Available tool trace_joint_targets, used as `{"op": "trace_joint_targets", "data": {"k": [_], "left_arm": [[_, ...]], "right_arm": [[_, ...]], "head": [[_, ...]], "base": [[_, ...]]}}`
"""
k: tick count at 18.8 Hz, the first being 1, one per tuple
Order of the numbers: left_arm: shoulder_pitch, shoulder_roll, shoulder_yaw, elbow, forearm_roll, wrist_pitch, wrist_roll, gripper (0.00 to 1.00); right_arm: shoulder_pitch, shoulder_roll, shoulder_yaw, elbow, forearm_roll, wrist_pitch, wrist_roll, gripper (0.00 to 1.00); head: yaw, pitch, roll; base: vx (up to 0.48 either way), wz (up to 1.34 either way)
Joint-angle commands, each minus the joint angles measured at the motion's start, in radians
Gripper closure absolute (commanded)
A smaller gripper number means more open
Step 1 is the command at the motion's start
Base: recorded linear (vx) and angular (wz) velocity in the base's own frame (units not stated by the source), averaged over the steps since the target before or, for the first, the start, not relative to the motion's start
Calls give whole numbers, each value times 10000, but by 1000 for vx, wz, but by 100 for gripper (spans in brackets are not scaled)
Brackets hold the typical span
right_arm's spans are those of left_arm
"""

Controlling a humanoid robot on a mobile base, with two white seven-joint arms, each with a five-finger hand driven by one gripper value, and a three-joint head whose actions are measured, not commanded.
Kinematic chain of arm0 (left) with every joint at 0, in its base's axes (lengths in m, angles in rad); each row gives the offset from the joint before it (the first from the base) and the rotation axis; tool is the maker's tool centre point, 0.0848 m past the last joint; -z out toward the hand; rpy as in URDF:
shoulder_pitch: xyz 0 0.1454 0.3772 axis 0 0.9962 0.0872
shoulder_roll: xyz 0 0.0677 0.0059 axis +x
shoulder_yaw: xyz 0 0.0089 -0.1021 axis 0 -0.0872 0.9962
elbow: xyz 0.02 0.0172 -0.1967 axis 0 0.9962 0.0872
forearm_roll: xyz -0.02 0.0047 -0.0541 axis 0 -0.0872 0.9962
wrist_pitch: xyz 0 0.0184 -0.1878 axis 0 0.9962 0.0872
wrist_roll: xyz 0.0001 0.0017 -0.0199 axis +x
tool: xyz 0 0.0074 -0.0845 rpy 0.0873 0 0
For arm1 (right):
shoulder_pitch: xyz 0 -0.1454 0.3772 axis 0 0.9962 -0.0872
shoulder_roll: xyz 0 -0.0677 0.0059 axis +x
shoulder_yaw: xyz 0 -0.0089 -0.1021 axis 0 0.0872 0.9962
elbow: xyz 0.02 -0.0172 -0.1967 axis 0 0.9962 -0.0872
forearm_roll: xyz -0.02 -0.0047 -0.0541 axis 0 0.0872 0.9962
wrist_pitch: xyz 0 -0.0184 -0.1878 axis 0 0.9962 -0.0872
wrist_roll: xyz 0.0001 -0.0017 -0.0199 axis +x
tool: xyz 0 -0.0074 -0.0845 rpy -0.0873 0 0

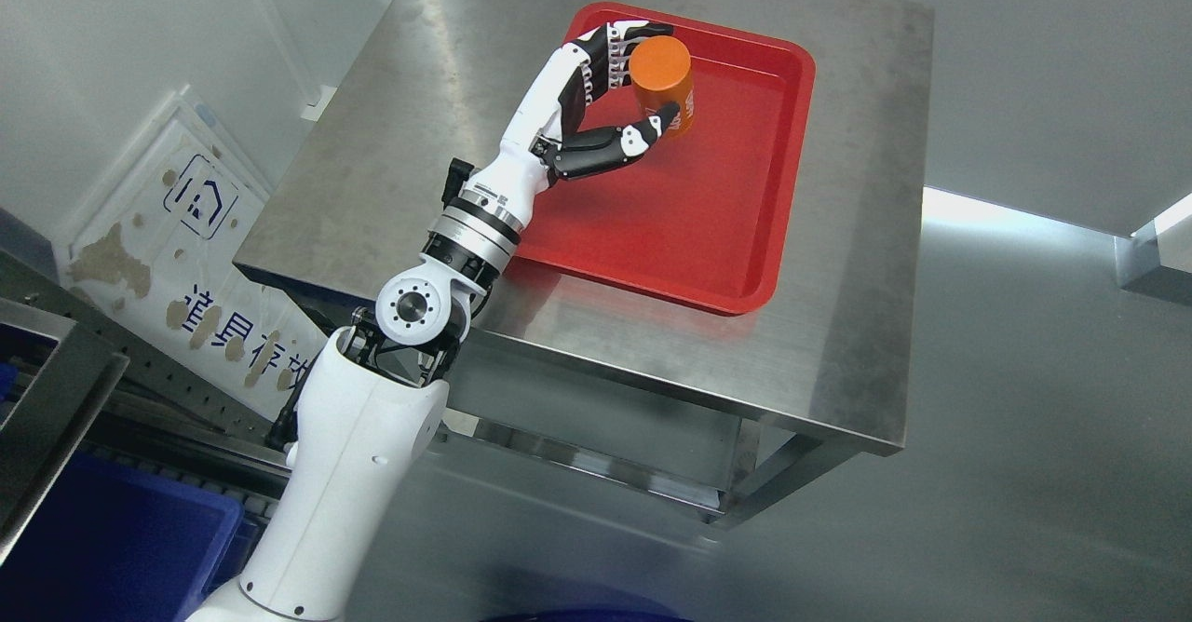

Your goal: Grab orange capacitor from left shelf to right desk

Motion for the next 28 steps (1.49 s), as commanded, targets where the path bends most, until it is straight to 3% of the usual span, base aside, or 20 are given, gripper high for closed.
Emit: {"op": "trace_joint_targets", "data": {"k": [1, 3, 5, 10, 15, 22, 25, 28], "left_arm": [[-91, 175, -122, 473, -262, -12, -16, 96], [-198, 175, -46, 534, -262, -12, -16, 94], [-352, 175, -15, 535, -262, 34, -16, 86], [-567, 175, -30, 596, -293, 463, -16, 50], [-996, 175, -30, 565, -277, 433, -16, 22], [-1104, 175, -15, 306, -277, 204, -16, 1], [-1150, 175, 397, -170, -262, -593, 30, 0], [-1150, 175, 1698, -294, -262, -1283, 91, 0]], "right_arm": [[-15, -175, -108, -337, 0, -1, -3, 0], [-15, -175, -108, -337, 0, -2, -3, 0], [-15, -175, -108, -337, 0, -2, -3, 0], [-15, -175, -108, -337, 0, -1, -3, 0], [-15, -175, -108, -337, 0, -1, -3, 0], [-15, -175, -108, -337, 0, -1, -3, 0], [0, -175, -108, -337, 0, -2, -3, 0], [-15, -175, -108, -337, 0, -1, -3, 0]], "head": [[0, 0, 0], [0, 0, 0], [0, 0, 0], [0, 0, 0], [0, 0, 0], [0, 0, 0], [0, 0, 0], [0, 0, 0]], "base": [[0, 0], [0, 0], [0, 0], [0, 0], [0, 0], [0, 0], [0, 0], [0, 0]]}}
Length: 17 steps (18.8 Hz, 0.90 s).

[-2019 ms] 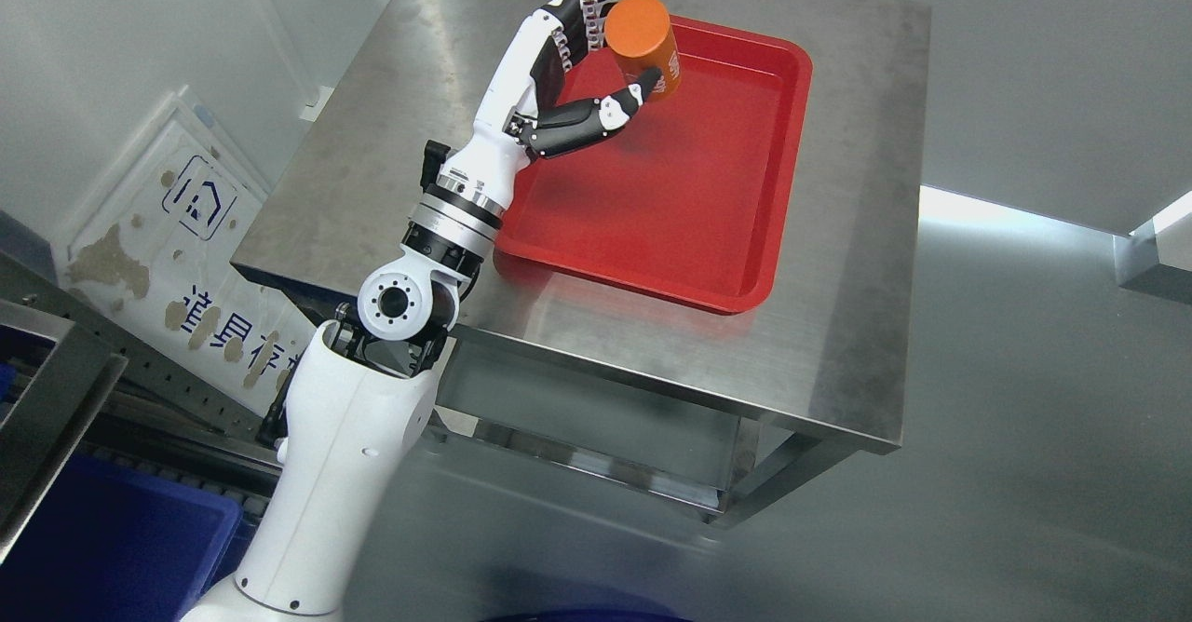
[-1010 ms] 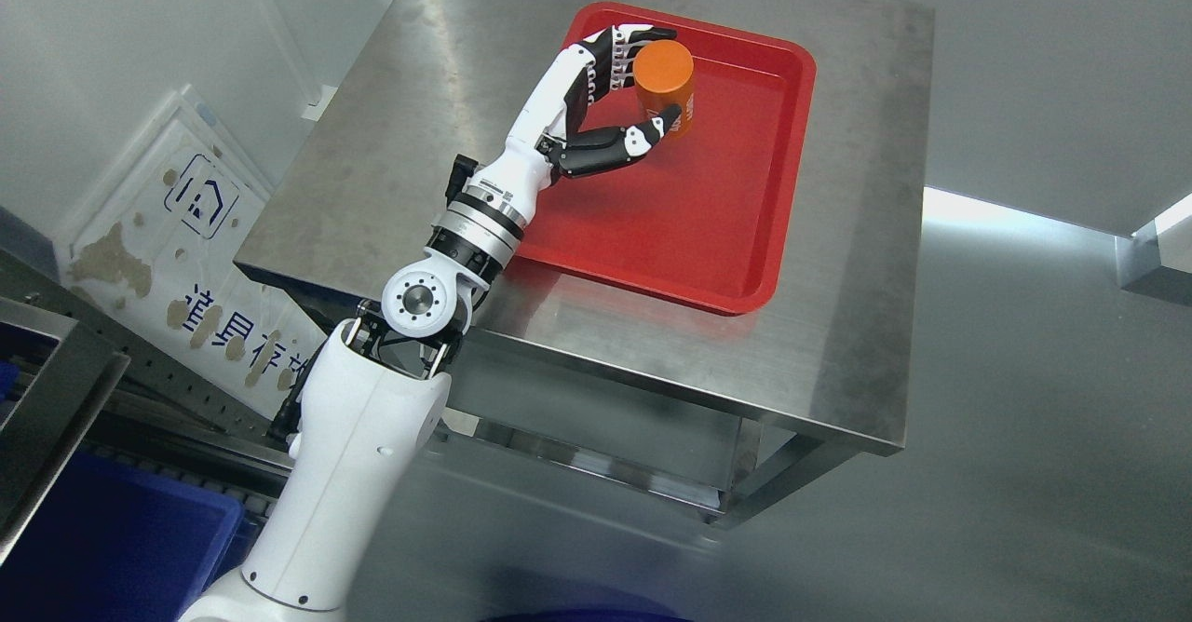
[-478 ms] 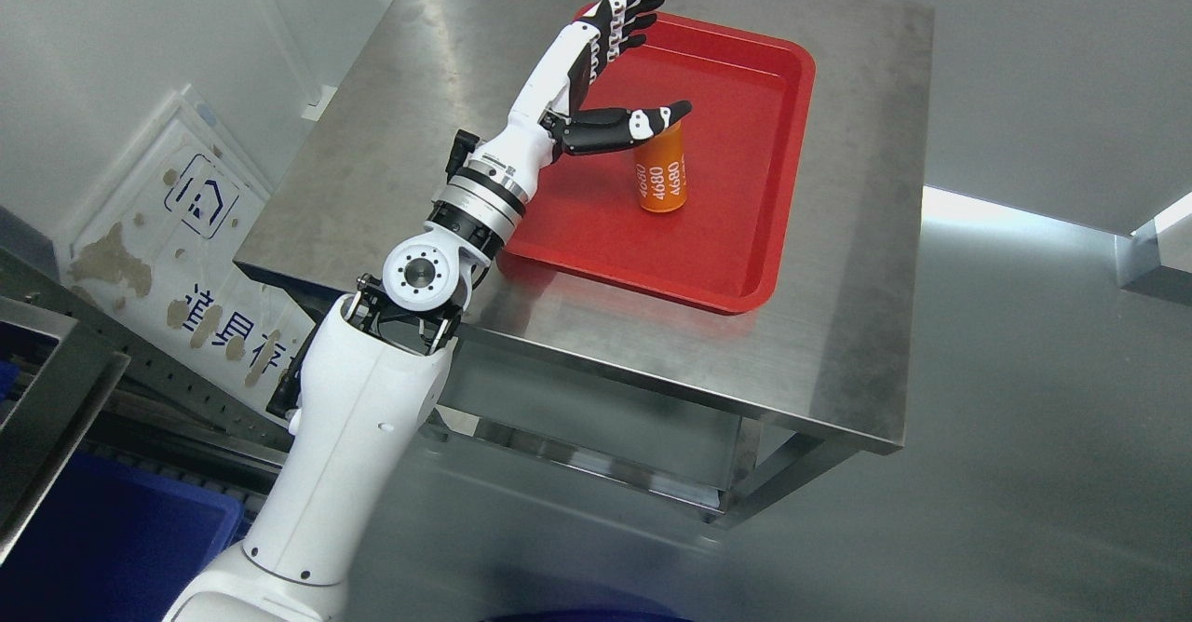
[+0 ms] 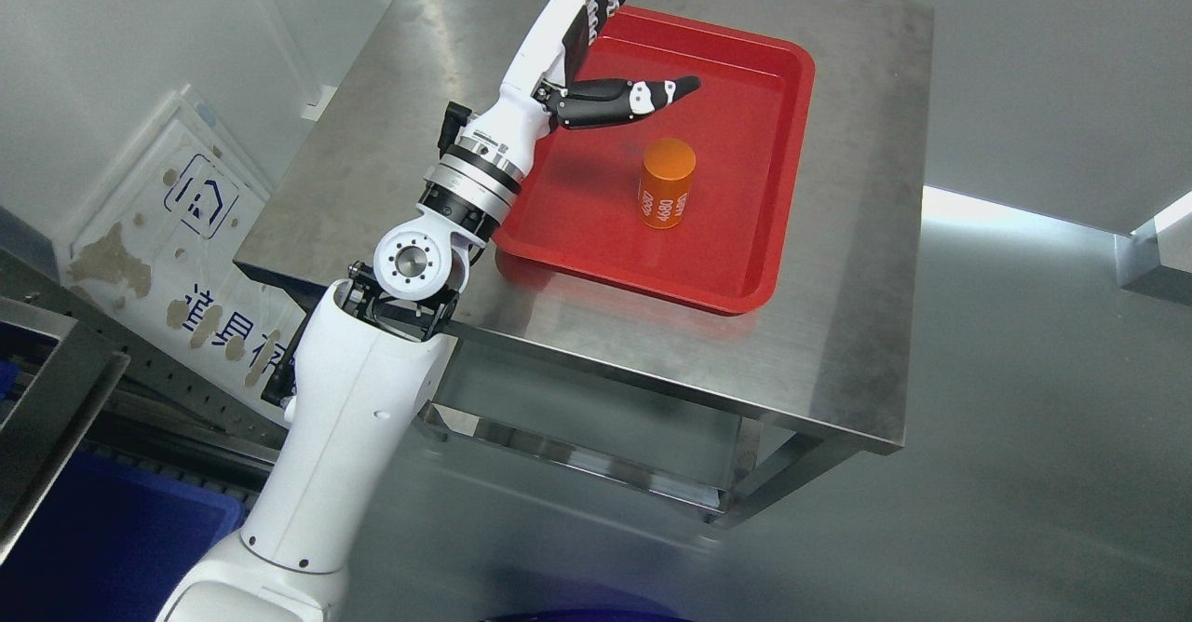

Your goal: Grab orange capacitor from left shelf to right desk

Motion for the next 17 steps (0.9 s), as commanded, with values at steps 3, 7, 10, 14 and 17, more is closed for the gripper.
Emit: {"op": "trace_joint_targets", "data": {"k": [3, 7, 10, 14, 17], "left_arm": [[2, 175, 2976, -517, 8, -888, 57, 0], [859, 175, 4312, -579, -7, -1088, 103, 0], [1625, 175, 4606, -610, -7, -1073, 653, 0], [2716, 175, 4163, -610, -7, -1179, 1146, 0], [3268, 175, 3520, -594, -7, -1349, 1116, 0]], "right_arm": [[-15, -175, -107, -337, 0, 6, -3, 0], [-15, -175, -107, -337, 0, 6, -3, 0], [-15, -175, -107, -337, 0, 6, -3, 0], [-15, -175, -107, -337, 0, 6, -3, 0], [-15, -175, -107, -337, 0, 6, -3, 0]], "head": [[0, 0, 0], [0, 0, 0], [0, 0, 0], [0, 0, 0], [0, 0, 0]], "base": [[0, 0], [0, 0], [0, 0], [0, 0], [0, 0]]}}
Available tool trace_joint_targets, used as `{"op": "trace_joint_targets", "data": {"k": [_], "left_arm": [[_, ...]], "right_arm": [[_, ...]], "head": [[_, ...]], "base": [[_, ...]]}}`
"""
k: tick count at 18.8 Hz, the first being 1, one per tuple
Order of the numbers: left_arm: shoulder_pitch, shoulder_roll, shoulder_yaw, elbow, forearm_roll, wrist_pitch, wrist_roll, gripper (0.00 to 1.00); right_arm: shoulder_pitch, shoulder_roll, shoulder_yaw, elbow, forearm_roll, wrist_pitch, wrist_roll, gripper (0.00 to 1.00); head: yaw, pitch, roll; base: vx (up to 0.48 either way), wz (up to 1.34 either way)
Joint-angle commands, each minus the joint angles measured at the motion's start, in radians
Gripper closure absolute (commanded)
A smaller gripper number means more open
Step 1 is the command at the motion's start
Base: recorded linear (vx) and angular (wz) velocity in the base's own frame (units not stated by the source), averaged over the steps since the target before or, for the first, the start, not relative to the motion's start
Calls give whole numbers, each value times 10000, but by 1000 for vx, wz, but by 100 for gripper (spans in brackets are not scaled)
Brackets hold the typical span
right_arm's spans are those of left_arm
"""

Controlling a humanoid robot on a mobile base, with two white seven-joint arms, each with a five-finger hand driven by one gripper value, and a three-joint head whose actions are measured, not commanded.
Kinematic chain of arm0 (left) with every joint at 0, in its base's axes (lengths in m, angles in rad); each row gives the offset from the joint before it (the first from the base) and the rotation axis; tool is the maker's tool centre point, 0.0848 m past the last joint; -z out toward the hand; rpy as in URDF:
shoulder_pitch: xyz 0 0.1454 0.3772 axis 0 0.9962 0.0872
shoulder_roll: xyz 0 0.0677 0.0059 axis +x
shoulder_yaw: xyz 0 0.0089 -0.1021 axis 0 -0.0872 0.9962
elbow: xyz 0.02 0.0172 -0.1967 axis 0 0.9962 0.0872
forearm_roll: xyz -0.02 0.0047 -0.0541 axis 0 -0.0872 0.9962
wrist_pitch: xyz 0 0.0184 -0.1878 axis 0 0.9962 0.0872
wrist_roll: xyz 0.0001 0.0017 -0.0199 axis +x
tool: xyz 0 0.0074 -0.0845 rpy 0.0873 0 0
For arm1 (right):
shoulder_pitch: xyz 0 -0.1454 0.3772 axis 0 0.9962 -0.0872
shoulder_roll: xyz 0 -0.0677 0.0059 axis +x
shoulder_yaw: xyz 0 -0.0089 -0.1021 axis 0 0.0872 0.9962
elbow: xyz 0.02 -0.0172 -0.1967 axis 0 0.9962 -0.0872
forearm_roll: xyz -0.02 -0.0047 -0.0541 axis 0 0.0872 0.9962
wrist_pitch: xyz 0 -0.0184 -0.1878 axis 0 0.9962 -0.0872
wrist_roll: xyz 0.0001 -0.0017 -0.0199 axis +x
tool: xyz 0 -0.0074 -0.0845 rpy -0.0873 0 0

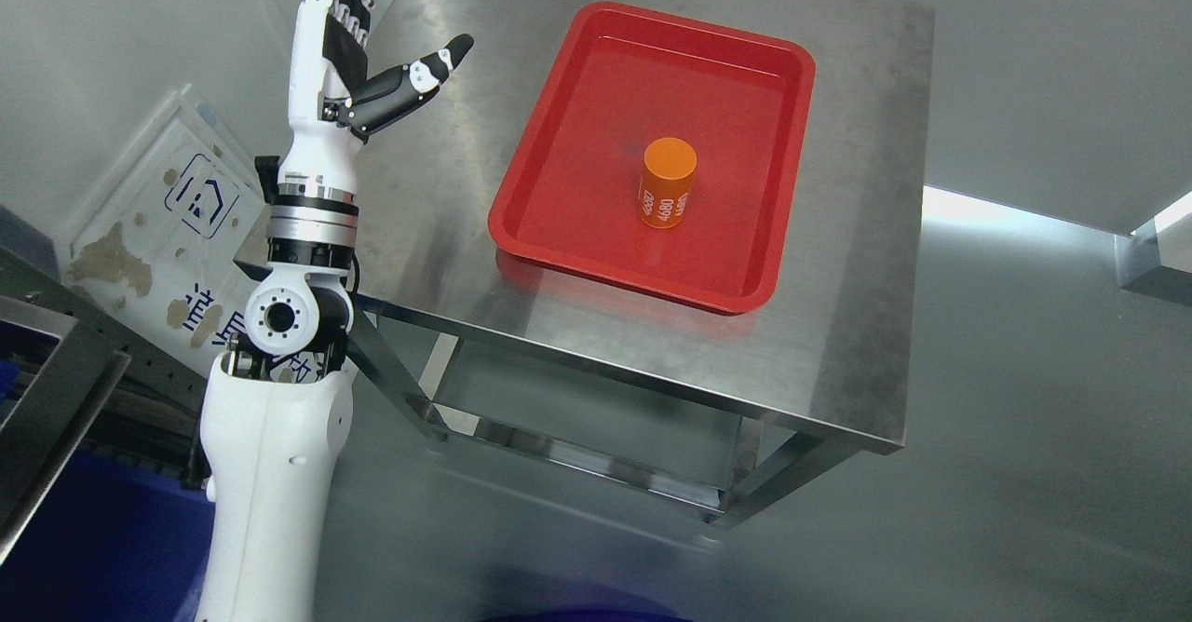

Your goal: Grab orange capacitor from left shelf to right desk

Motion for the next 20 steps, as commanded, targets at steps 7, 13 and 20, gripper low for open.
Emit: {"op": "trace_joint_targets", "data": {"k": [7, 13, 20], "left_arm": [[1799, 176, -206, -127, -33, -264, 8, 1], [1723, 385, -205, -158, -508, 26, -146, 3], [1692, 492, -190, -158, -631, 166, -176, 1]], "right_arm": [[-15, -175, -107, -337, 0, 52, -3, 0], [-15, -175, -107, -337, 0, 52, -3, 0], [-15, -175, -107, -337, 0, 37, -3, 0]], "head": [[0, 0, 0], [0, 0, 0], [0, 0, 0]], "base": [[0, 0], [0, 0], [0, 0]]}}
